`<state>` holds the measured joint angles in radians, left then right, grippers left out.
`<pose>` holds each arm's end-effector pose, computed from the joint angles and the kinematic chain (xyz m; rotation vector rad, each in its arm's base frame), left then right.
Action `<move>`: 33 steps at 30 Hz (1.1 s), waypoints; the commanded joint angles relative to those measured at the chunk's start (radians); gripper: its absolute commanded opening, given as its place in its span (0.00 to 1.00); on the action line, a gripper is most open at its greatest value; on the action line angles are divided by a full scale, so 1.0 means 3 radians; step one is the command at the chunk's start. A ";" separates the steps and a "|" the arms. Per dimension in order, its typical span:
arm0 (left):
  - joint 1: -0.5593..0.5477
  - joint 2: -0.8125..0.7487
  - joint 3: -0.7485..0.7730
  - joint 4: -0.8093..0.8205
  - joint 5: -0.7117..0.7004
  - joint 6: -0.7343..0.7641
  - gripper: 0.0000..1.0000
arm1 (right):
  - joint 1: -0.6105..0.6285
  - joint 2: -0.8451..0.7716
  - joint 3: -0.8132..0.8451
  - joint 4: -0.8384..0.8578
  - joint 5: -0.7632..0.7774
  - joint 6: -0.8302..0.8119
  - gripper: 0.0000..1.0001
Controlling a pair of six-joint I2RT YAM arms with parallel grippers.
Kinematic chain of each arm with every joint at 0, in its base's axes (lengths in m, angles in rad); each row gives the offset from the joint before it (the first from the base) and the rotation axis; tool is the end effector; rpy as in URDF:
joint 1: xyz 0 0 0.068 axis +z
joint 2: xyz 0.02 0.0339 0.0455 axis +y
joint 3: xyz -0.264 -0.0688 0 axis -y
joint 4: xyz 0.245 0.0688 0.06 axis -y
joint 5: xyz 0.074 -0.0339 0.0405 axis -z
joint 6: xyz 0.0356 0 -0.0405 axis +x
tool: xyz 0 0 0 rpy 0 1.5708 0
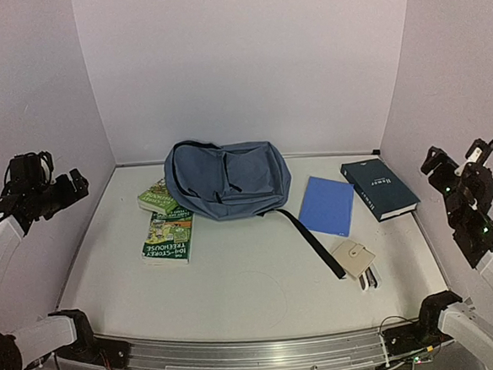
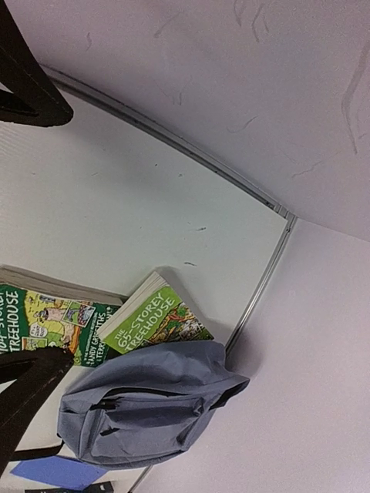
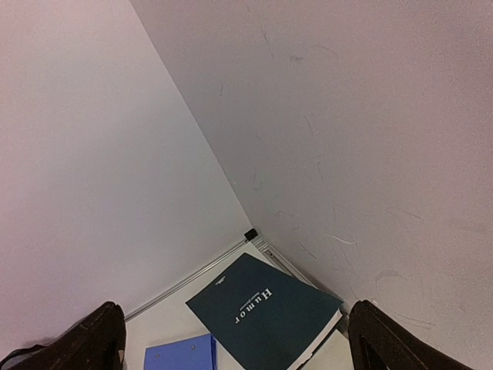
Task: Pack the student bag
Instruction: Pick up the student bag at the center of the board.
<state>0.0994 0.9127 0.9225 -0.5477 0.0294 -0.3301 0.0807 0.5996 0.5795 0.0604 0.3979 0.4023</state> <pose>0.1962 0.0185 0.3286 -0.4330 2.0681 -0.1690 0.1555 -0.0013 0.3218 0.5515 1.4316 0.0799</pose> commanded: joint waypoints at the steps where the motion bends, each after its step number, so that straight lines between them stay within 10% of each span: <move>1: 0.0007 0.0210 0.0166 0.0055 0.0490 -0.0407 1.00 | 0.0000 0.0114 0.0264 -0.0011 -0.0328 -0.0095 0.98; 26: -0.1254 0.3021 0.1327 0.1502 0.1230 -0.1281 1.00 | 0.0003 0.1282 0.0747 -0.0737 -0.2133 0.0303 0.98; 33: -0.1307 0.3526 0.1750 0.1237 0.1087 -0.1212 0.69 | 0.0032 0.1288 0.0646 -0.0819 -0.2378 0.0314 0.94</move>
<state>-0.2906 1.9289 1.3687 -0.1613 0.3694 -0.7064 0.0817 0.9874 0.7900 -0.1636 -0.2474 0.4909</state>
